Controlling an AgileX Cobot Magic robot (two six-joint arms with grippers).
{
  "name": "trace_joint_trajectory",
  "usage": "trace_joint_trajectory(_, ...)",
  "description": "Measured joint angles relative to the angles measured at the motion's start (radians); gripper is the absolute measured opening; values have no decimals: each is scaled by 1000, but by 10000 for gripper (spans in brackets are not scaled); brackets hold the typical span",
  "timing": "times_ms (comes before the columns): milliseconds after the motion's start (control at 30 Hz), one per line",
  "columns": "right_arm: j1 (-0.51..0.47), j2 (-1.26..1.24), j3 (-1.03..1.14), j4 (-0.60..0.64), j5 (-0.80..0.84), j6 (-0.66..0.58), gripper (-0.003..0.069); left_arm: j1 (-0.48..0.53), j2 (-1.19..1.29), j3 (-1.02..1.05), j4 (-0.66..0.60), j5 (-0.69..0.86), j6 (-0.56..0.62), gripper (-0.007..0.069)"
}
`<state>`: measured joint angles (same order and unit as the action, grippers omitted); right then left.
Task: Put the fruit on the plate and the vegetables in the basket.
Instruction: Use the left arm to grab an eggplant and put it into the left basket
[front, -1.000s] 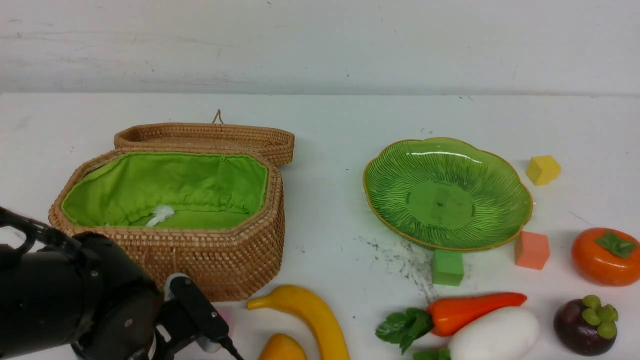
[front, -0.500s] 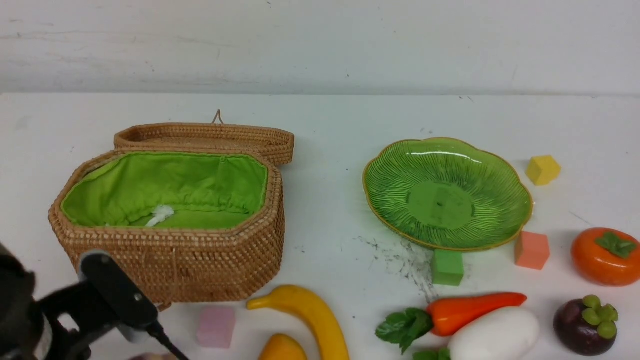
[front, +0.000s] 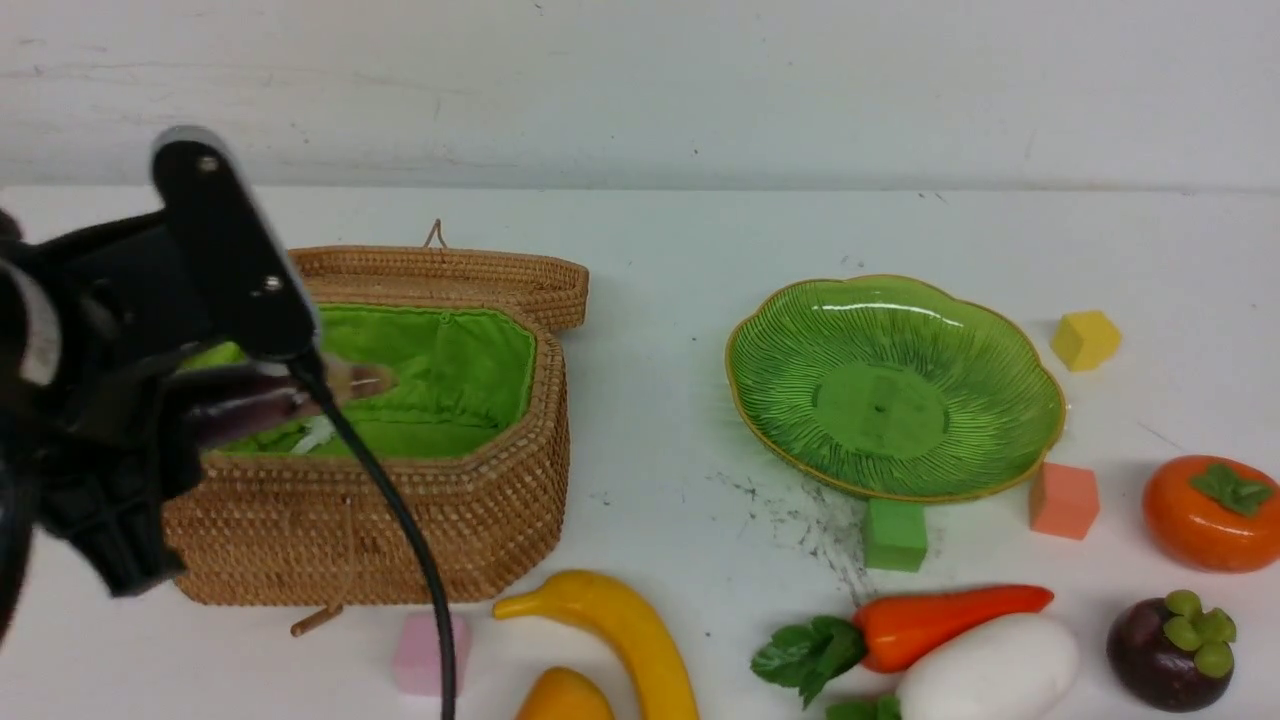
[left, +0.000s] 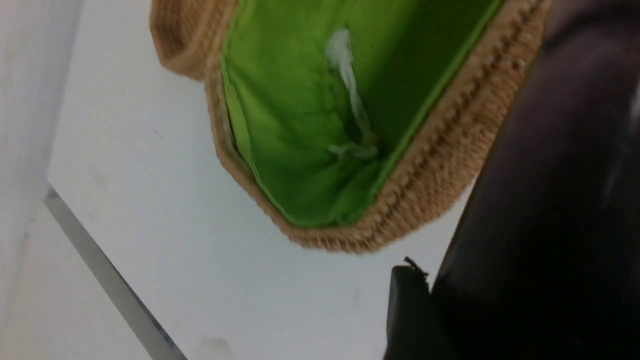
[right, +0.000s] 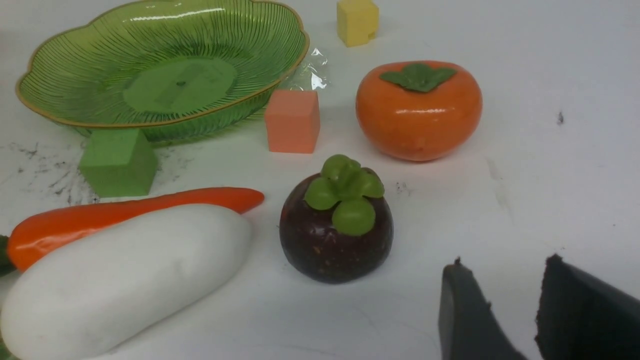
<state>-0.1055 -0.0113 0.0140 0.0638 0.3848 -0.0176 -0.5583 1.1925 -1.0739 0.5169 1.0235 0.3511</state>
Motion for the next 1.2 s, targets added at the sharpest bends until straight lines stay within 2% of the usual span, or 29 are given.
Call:
trace_joint_trajectory(300, 0, 0, 0, 0, 0, 0, 242, 28, 193, -3, 45, -202, 10, 386)
trace_joint_trajectory(533, 0, 0, 0, 0, 0, 0, 242, 101, 232, -3, 10, -210, 32, 386)
trace_joint_trajectory(800, 0, 0, 0, 0, 0, 0, 242, 104, 232, -3, -55, -206, 89, 386)
trace_joint_trajectory(1067, 0, 0, 0, 0, 0, 0, 242, 104, 232, -3, -58, -222, 93, 386)
trace_joint_trajectory(1200, 0, 0, 0, 0, 0, 0, 242, 104, 232, -3, -34, -278, 93, 386)
